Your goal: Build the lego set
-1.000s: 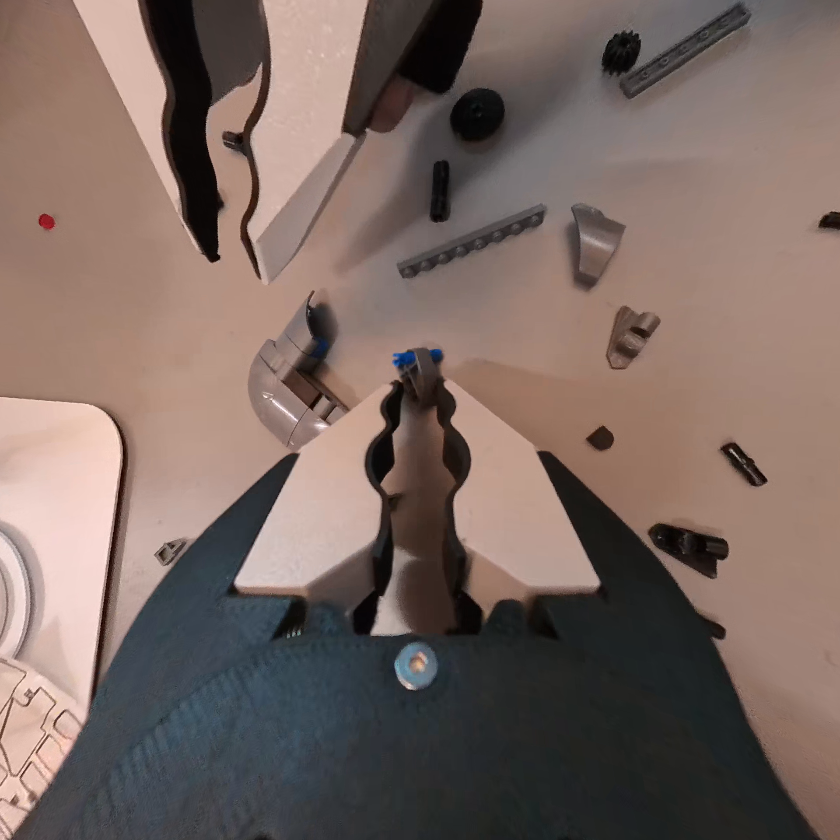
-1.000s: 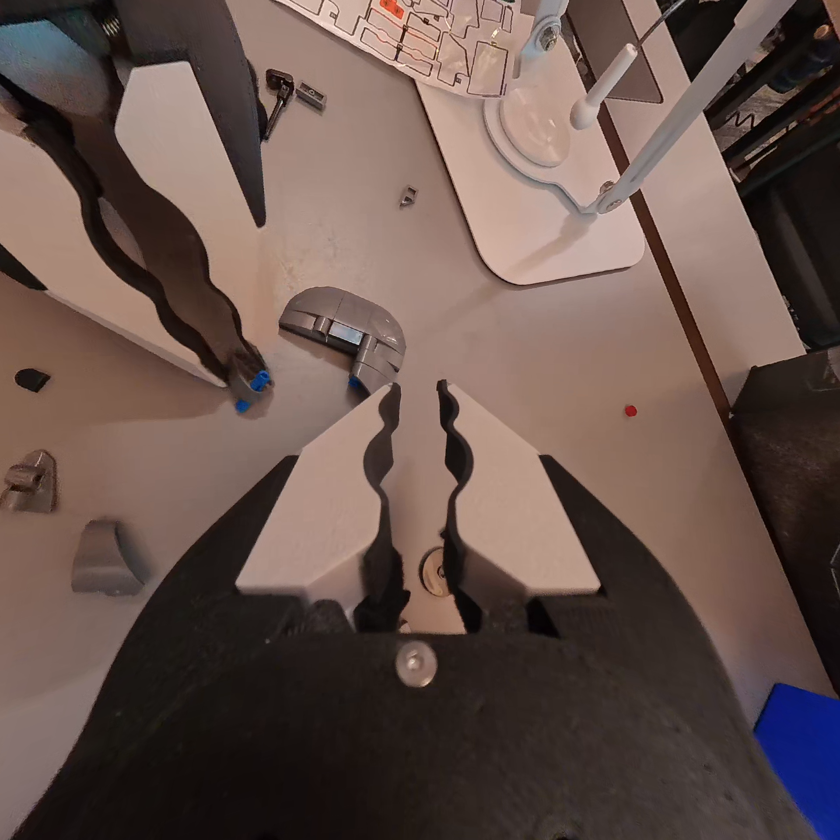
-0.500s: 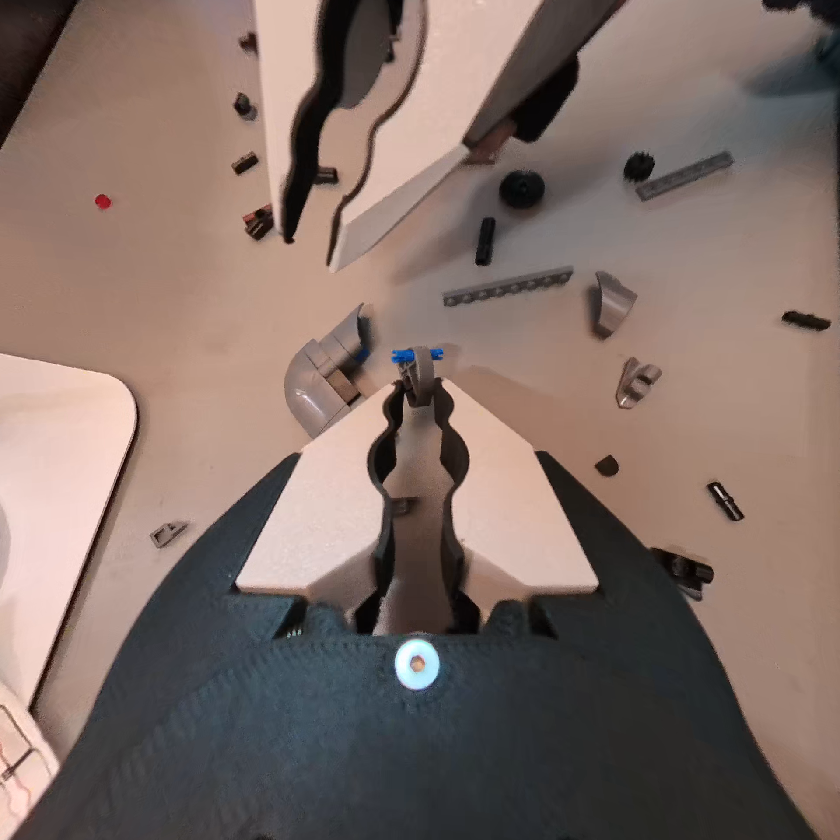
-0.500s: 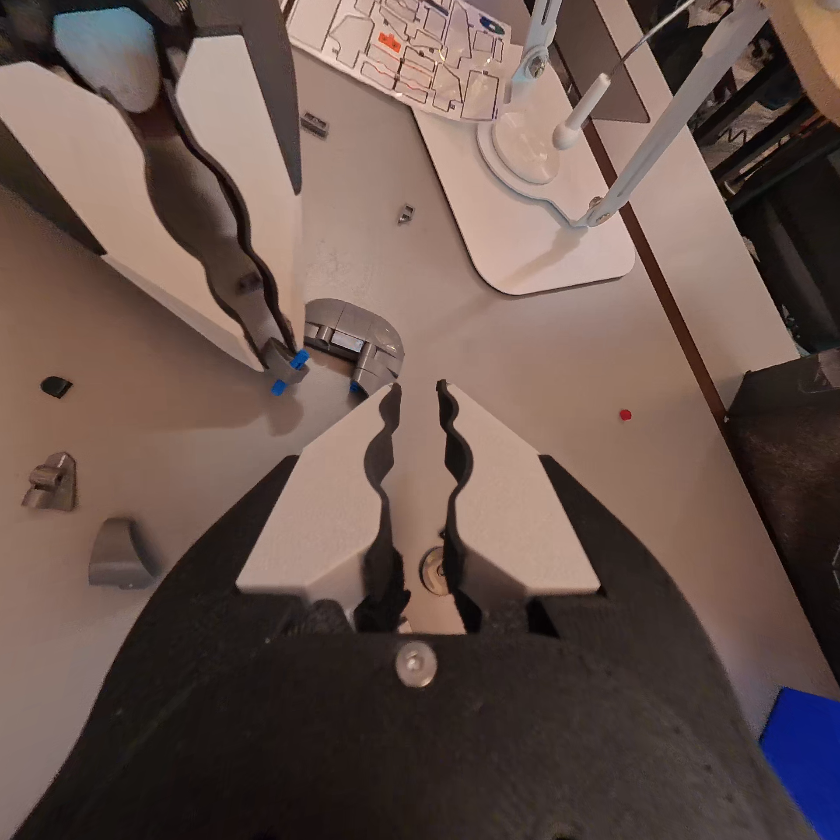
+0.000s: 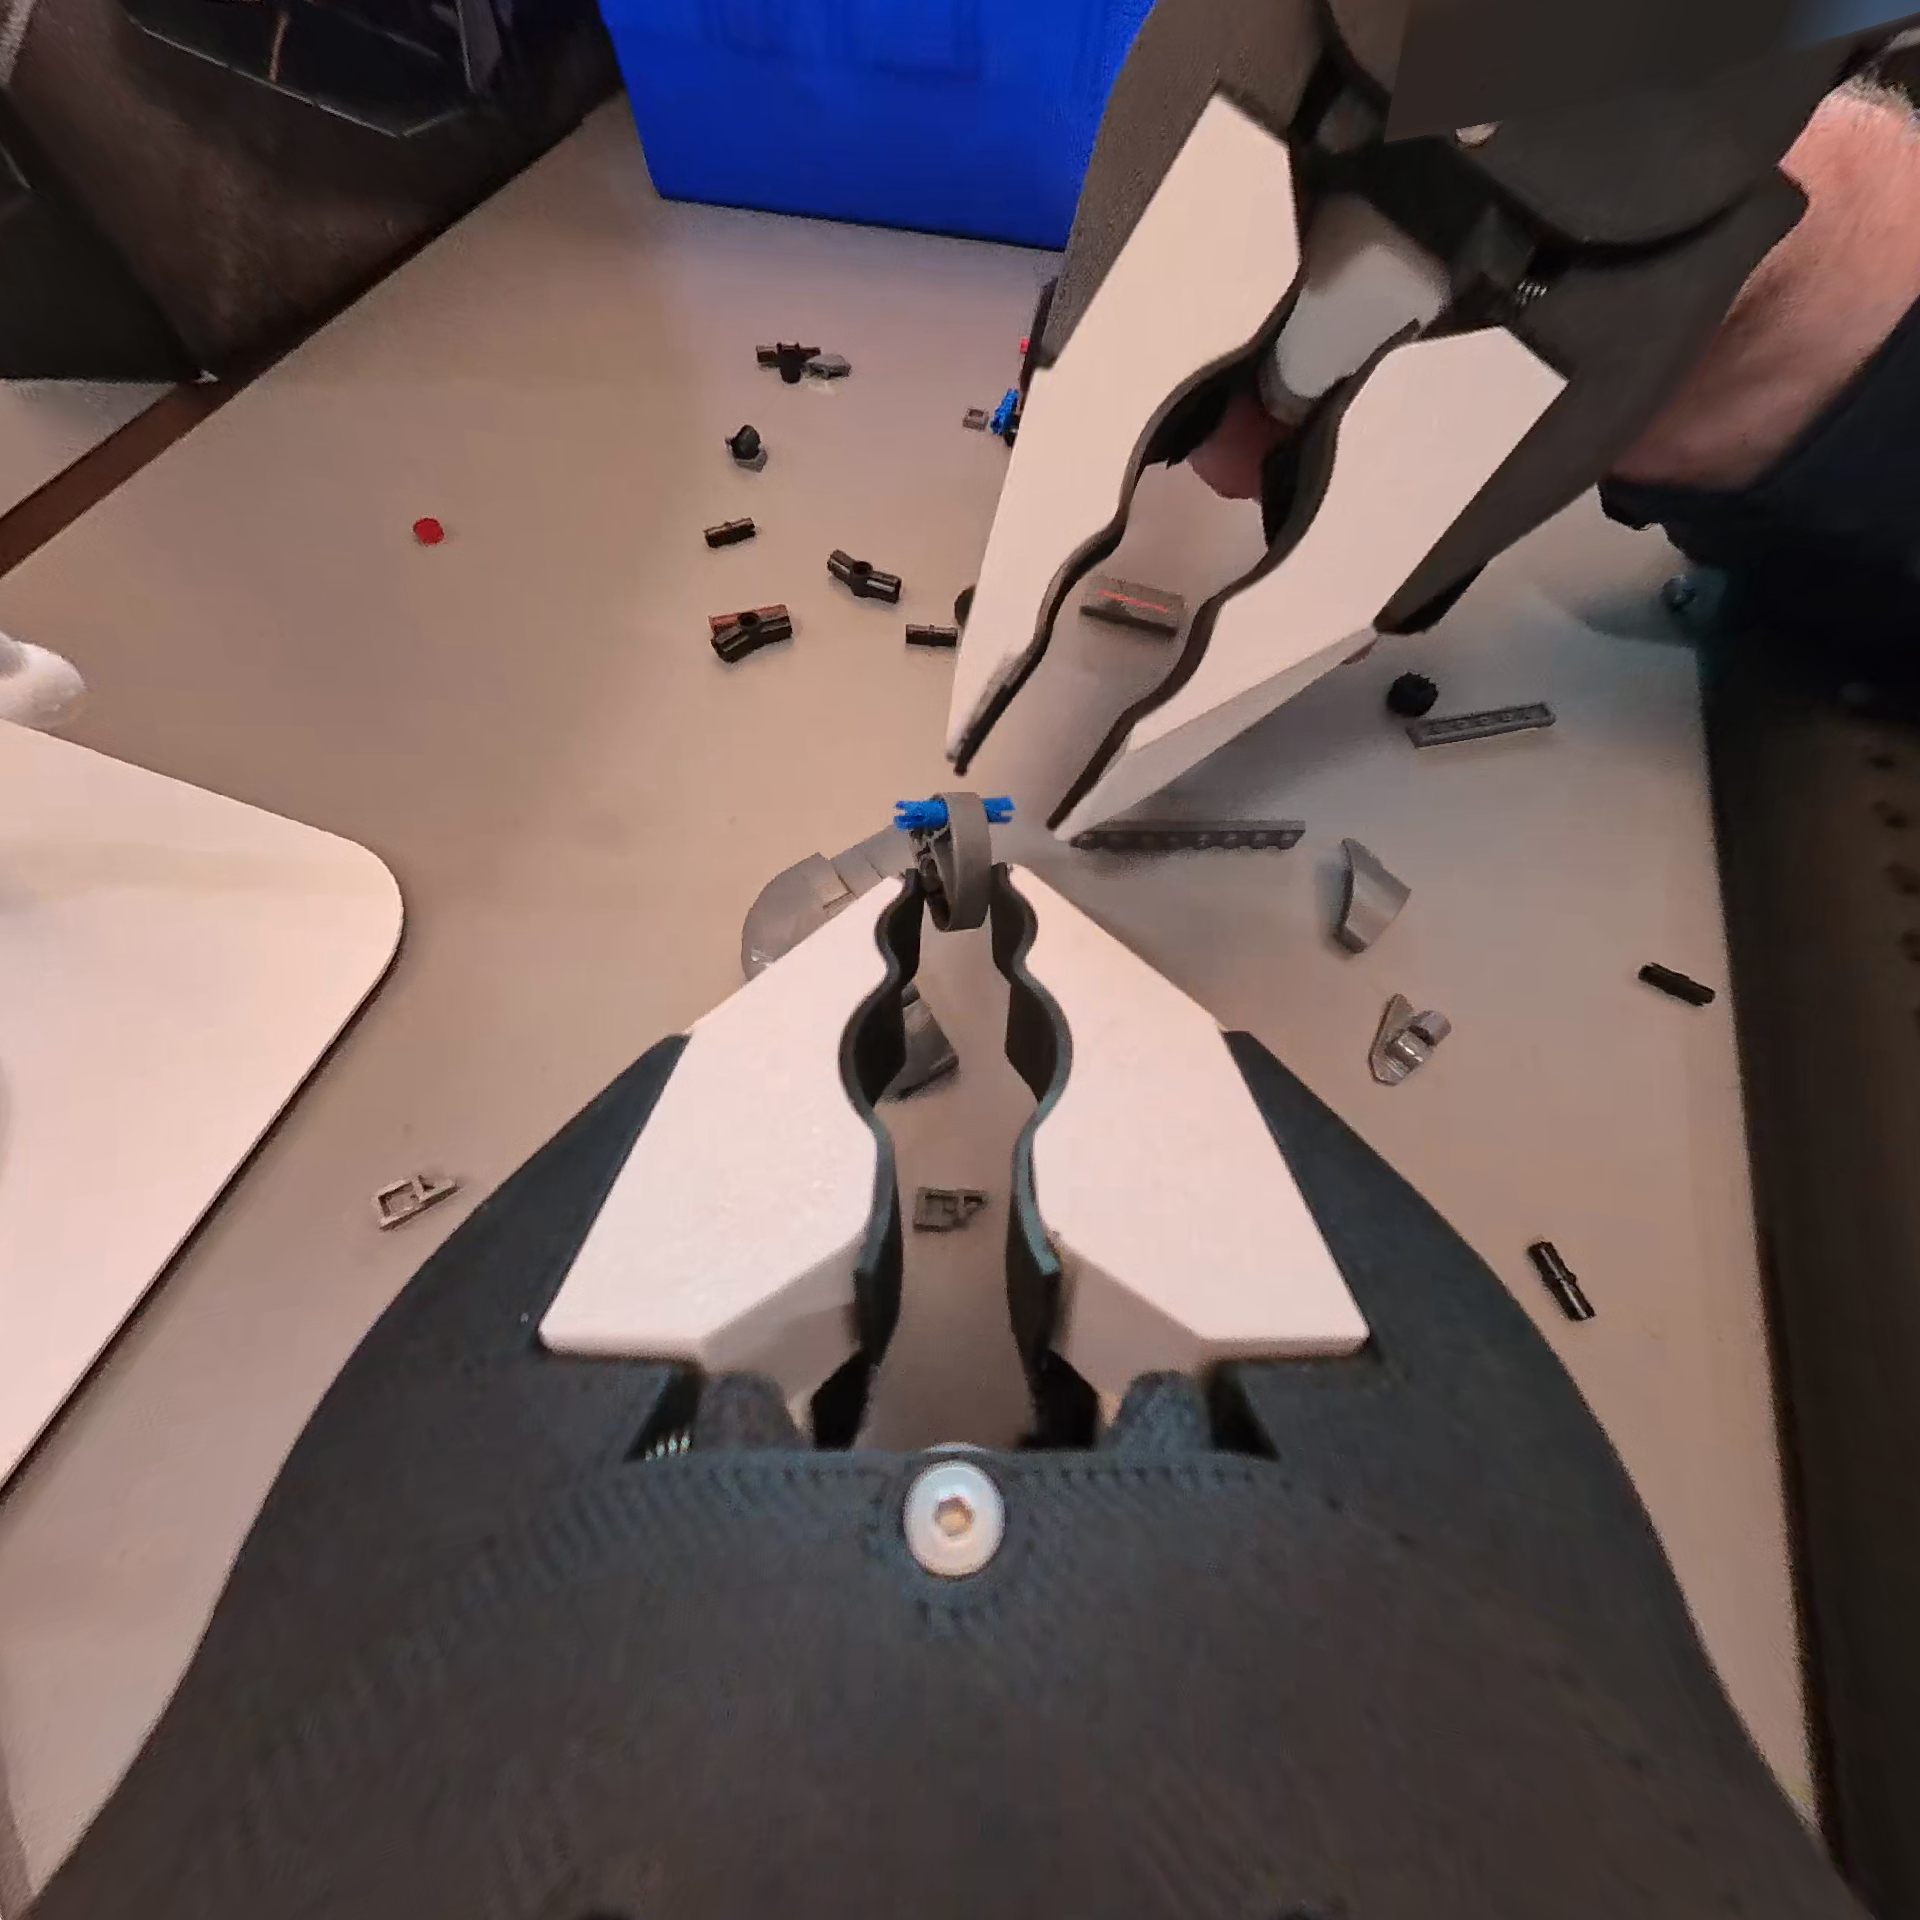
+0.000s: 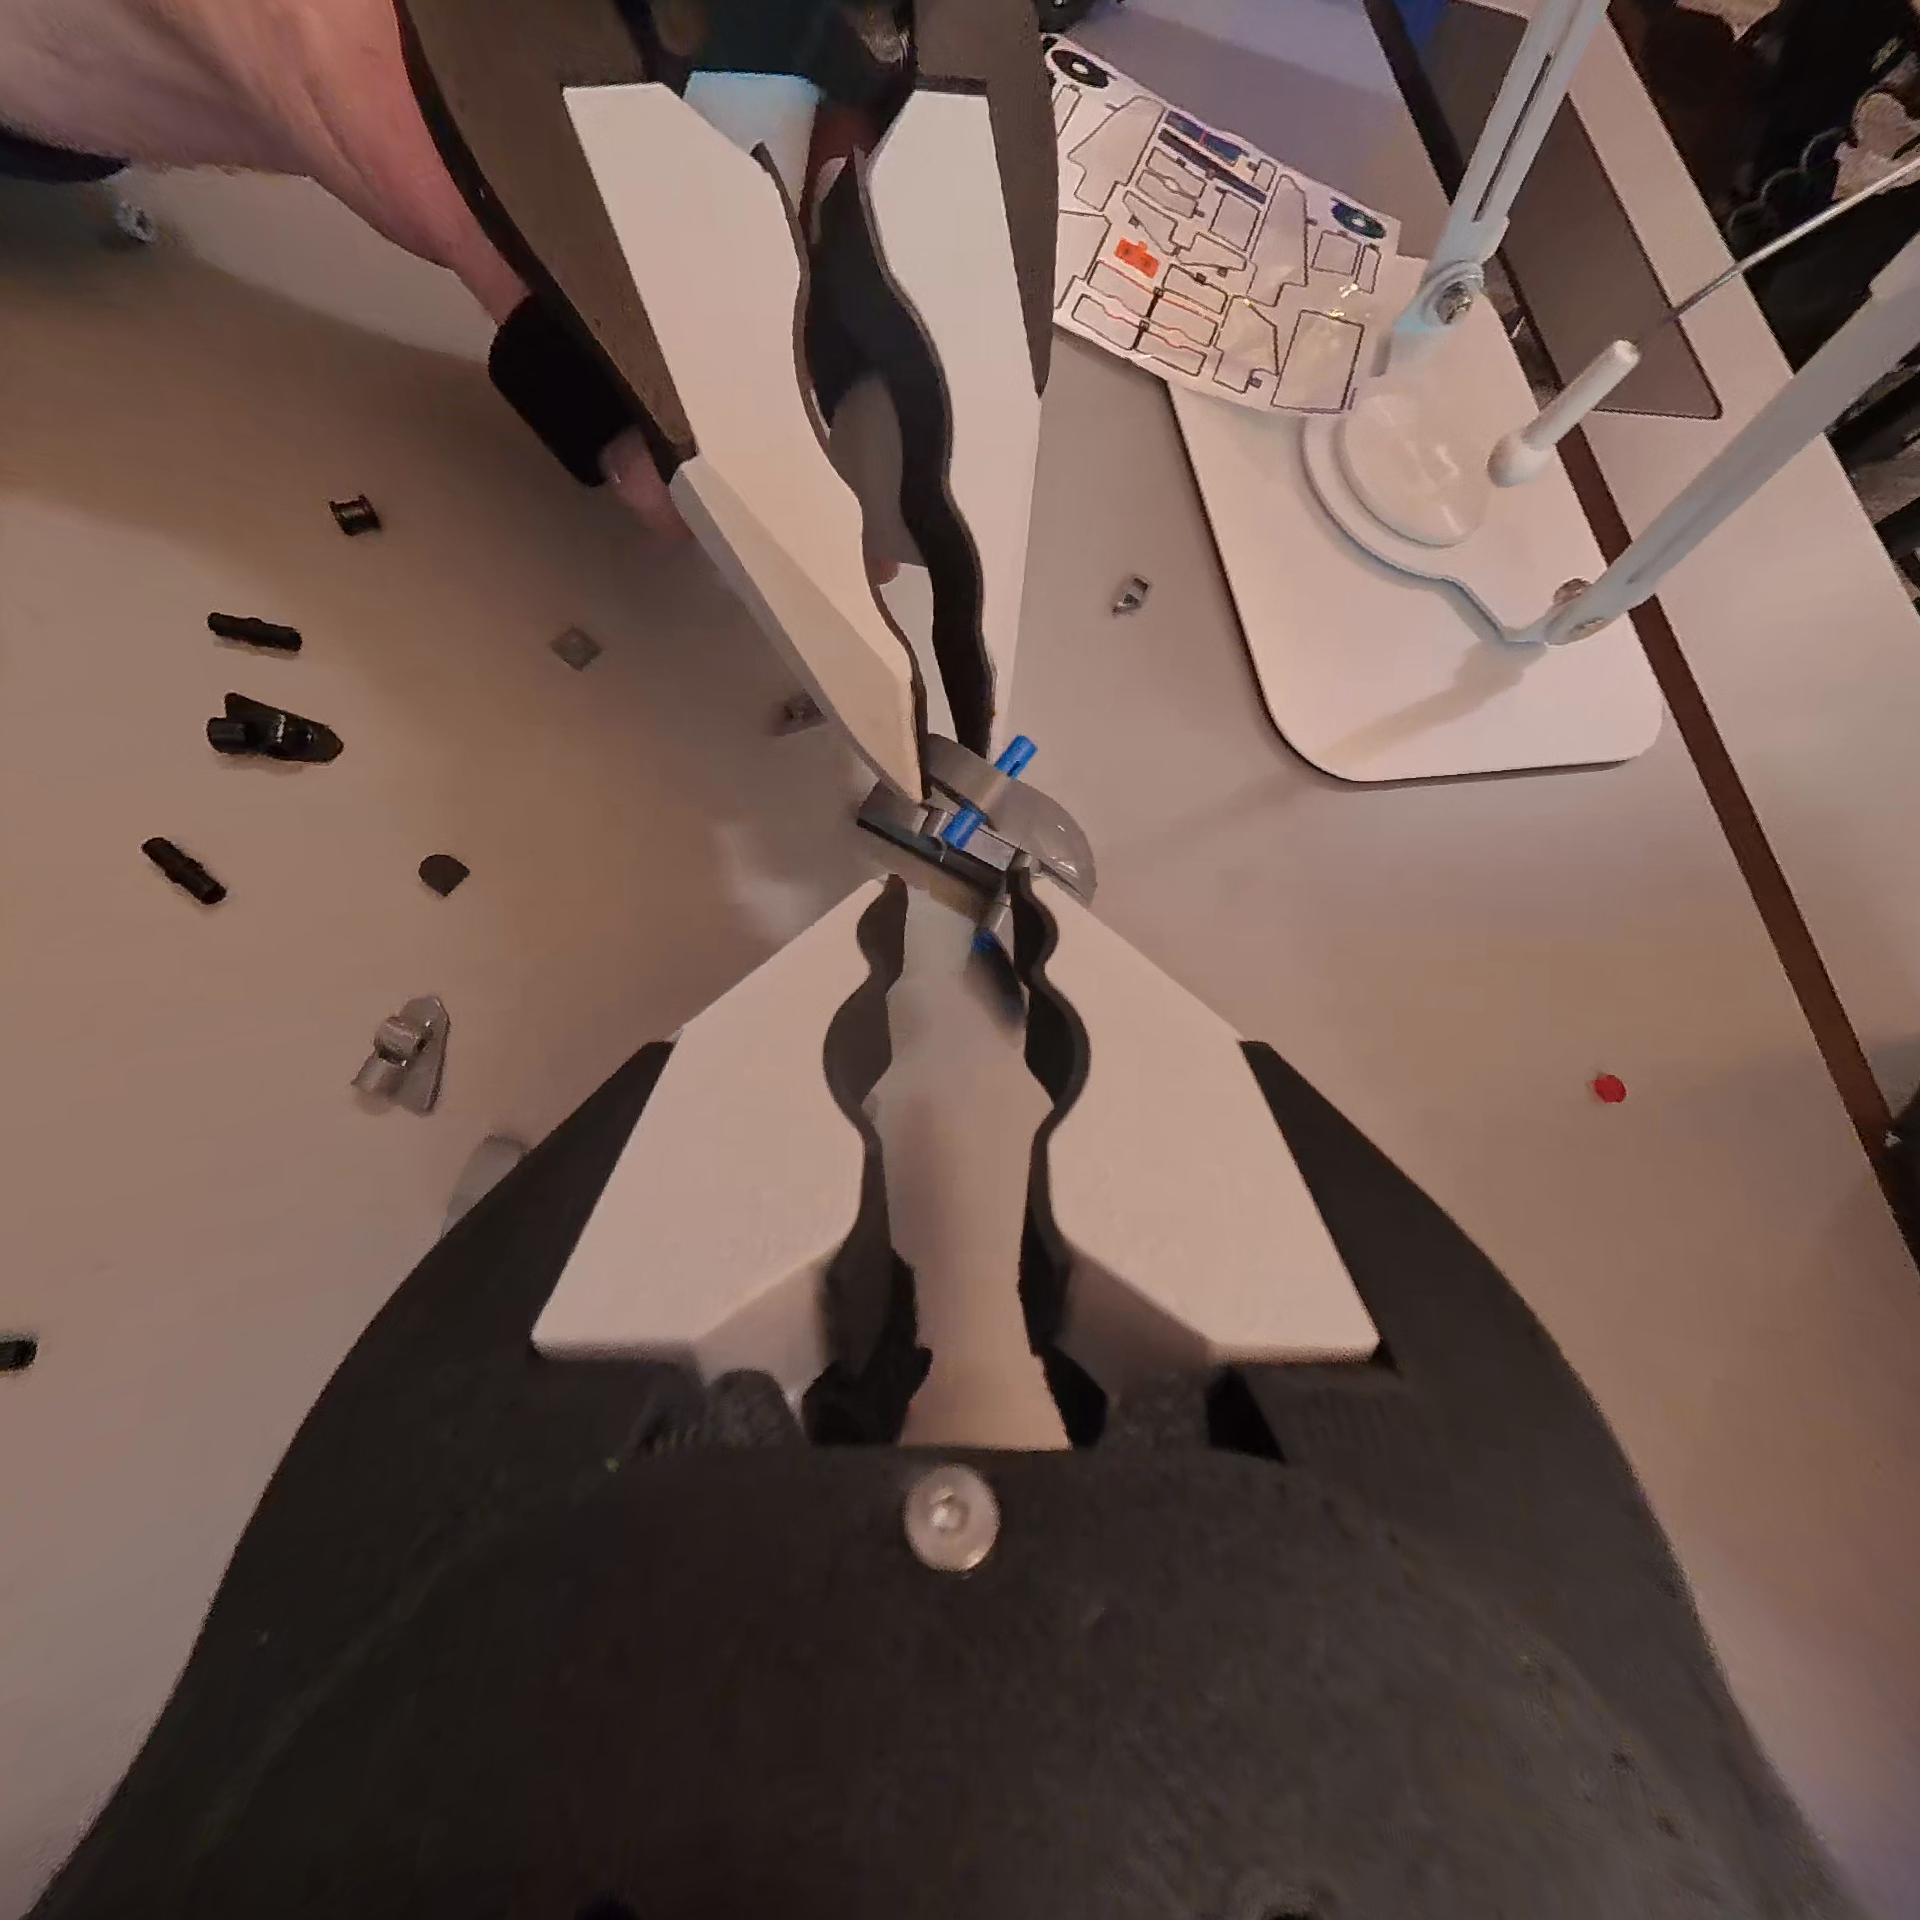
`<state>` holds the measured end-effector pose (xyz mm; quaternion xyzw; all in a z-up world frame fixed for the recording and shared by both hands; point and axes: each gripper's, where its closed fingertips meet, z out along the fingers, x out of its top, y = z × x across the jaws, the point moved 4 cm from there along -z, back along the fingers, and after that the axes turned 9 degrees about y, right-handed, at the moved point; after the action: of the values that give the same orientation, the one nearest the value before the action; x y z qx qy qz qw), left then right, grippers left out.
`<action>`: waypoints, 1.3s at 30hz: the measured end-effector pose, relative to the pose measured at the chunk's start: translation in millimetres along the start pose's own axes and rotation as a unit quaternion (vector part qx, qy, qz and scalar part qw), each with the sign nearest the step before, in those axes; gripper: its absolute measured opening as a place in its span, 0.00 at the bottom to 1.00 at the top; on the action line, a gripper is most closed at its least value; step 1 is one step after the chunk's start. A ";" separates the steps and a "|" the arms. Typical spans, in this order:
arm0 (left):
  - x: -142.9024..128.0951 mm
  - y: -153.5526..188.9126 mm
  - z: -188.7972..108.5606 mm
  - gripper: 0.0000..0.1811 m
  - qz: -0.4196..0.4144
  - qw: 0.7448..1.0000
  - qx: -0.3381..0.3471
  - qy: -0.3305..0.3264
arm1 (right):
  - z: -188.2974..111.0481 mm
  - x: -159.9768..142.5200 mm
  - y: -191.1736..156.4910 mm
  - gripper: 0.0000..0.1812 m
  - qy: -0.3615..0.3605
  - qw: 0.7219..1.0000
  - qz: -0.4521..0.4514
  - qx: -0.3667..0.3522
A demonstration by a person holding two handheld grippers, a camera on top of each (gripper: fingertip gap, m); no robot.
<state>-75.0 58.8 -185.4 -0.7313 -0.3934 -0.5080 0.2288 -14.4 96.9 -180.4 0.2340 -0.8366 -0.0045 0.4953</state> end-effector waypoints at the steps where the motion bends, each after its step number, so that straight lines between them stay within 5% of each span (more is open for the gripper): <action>1: 0.3 0.4 0.3 0.06 0.001 1.000 0.000 0.001 | 0.8 0.2 -0.4 0.10 0.001 1.000 0.001 0.001; 39: 14.2 4.0 -1.3 0.12 0.035 0.998 0.013 0.042 | -4.9 5.8 0.0 0.01 0.013 1.000 0.018 0.004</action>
<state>-70.0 60.4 -171.6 -0.7196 -0.3641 -0.5249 0.2723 -12.7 95.7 -173.2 0.2214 -0.8341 0.0108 0.5052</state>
